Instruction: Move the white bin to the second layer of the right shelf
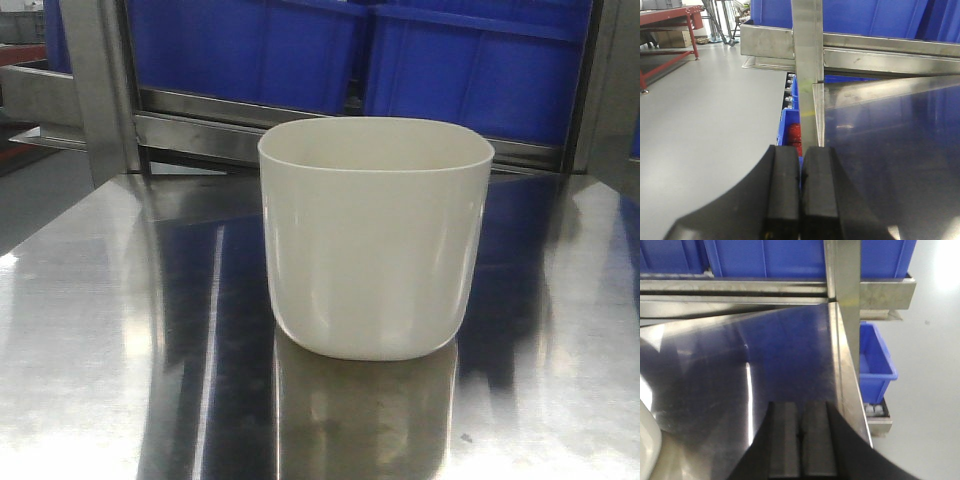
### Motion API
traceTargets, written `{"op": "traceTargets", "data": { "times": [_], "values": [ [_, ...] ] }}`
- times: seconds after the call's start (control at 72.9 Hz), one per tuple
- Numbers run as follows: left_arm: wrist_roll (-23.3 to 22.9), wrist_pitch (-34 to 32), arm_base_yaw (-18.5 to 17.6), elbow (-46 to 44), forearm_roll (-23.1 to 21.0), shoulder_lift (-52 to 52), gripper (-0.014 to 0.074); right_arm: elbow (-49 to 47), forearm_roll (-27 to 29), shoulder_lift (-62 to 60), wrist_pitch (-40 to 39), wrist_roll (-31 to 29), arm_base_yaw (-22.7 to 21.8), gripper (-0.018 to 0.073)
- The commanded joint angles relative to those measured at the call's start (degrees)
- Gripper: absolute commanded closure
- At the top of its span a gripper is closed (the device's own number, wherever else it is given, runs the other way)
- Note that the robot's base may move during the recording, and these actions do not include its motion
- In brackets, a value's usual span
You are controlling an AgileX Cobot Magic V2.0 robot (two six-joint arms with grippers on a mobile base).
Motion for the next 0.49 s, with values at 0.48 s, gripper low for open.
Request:
{"op": "traceTargets", "data": {
  "times": [0.48],
  "values": [
    [-0.3,-5.01,-0.33,2.11,0.0,-0.8,0.0512,-48.13,0.06,37.64,34.31,-1.8,10.59,0.021]
  ]
}}
